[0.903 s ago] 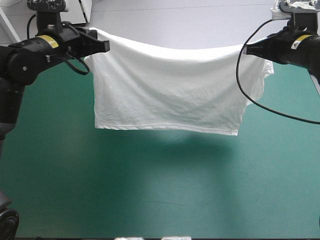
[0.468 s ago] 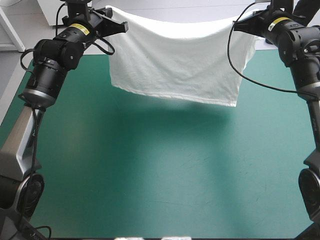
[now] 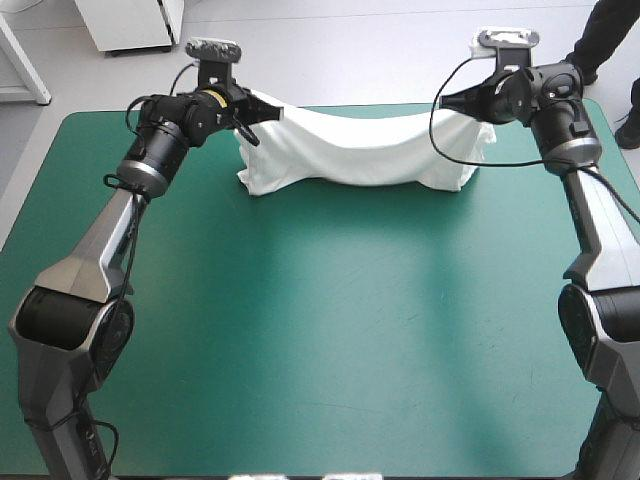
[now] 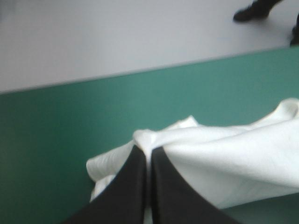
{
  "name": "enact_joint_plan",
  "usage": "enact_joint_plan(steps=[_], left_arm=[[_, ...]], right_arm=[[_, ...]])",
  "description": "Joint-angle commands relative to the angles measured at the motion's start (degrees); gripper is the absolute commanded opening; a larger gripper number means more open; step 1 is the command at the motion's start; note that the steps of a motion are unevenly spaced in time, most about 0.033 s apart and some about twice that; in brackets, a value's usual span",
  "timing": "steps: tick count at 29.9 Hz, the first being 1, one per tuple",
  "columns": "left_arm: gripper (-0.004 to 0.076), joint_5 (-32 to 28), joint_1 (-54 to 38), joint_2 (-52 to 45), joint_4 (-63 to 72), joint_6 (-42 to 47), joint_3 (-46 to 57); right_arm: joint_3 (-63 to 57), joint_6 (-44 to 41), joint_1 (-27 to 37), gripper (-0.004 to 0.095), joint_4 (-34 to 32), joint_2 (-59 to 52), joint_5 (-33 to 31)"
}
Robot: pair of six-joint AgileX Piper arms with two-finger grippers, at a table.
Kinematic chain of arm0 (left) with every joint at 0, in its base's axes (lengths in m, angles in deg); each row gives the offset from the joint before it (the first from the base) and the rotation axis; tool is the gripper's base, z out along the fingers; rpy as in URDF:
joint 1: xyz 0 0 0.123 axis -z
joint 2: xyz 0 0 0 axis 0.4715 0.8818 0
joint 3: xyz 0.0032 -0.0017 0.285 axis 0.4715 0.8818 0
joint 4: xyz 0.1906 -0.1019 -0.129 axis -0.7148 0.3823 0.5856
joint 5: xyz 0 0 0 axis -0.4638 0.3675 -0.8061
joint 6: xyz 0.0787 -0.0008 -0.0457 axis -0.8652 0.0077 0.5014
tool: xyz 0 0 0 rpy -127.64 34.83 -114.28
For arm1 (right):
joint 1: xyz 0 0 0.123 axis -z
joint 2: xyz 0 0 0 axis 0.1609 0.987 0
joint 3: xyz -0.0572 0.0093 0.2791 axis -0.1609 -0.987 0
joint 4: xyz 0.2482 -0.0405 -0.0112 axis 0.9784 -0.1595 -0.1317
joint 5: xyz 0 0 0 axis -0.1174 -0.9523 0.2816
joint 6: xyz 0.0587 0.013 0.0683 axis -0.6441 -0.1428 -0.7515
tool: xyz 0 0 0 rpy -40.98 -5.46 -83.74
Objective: Fold the cloth
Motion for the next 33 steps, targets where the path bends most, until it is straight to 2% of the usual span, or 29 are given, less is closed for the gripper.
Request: enact_joint_plan(steps=[1, 6, 13, 20, 27, 33], left_arm=[[-0.001, 3.5, -0.1, -1.9, 0.6, 1.8, -1.1], [-0.001, 5.2, 0.5, -4.8, 0.8, 1.9, 7.7], [-0.001, 0.4, 4.0, -14.4, 0.8, 4.6, 29.1], [-0.001, 0.9, 6.1, -23.2, 0.8, 7.4, 44.5], [-0.001, 1.2, 6.1, -30.8, 4.1, 7.7, 58.2], [-0.001, 3.0, 6.1, -32.0, 6.0, 7.7, 63.4]], right_arm=[[-3.9, 2.5, 0.0, -0.0017, 2.7, -2.6, 0.3], [-17.2, 3.7, 0.0, -0.0017, 2.9, -5.6, 0.9], [-35.6, 5.1, -0.1, -0.0017, 3.5, -15.6, 4.3], [-49.2, 6.0, -0.1, -0.0017, 6.9, -23.6, 4.1], [-60.2, 6.8, -0.1, -0.0017, 10.7, -30.1, 3.5], [-64.8, 7.3, -0.1, -0.0017, 10.9, -33.0, 2.2]])
